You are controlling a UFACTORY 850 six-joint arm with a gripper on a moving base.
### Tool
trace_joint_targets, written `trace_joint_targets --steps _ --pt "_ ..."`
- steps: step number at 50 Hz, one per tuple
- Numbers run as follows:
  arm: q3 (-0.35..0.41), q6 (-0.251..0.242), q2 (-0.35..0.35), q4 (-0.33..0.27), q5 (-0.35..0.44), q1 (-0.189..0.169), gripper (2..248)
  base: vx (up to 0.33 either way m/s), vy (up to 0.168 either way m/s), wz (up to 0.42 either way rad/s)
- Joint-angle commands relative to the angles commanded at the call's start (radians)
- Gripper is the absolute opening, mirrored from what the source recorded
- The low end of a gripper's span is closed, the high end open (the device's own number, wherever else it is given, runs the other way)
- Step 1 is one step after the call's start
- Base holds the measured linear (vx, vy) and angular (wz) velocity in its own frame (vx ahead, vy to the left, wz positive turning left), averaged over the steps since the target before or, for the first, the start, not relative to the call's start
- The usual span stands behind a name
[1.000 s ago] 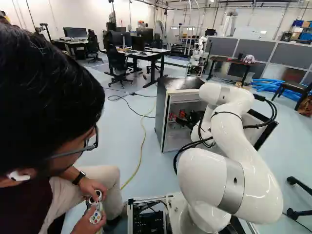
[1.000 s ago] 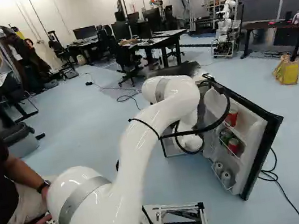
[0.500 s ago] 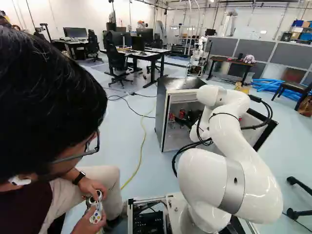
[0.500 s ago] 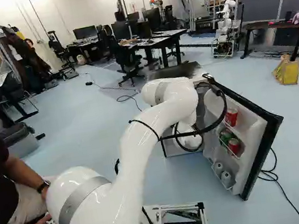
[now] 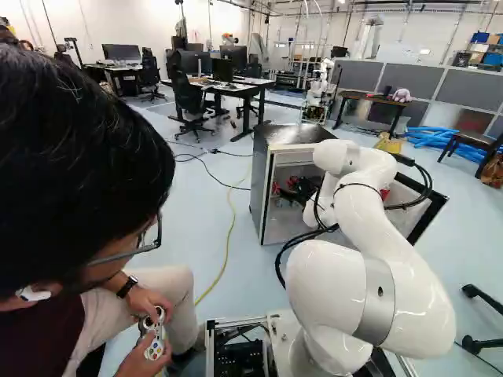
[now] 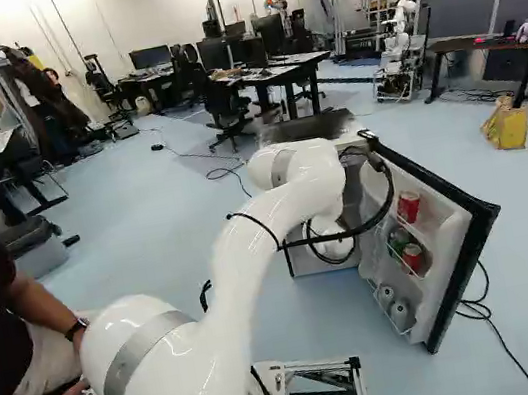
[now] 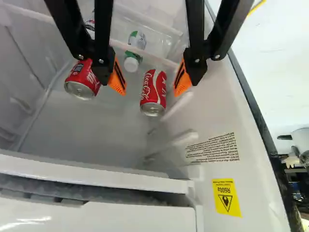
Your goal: Grab a drink from the fridge
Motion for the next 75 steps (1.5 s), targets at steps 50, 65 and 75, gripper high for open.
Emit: trace_joint_targets --steps 50,65,75 --pt "-0.174 0.000 -0.089 0.000 -0.115 0.050 154 0.000 0.000 0.000" --pt "-0.242 0.000 -0.124 0.000 -0.140 0.060 154 0.000 0.000 0.000" --pt "-0.279 0.000 -0.144 0.000 -0.142 0.070 154 0.000 0.000 0.000"
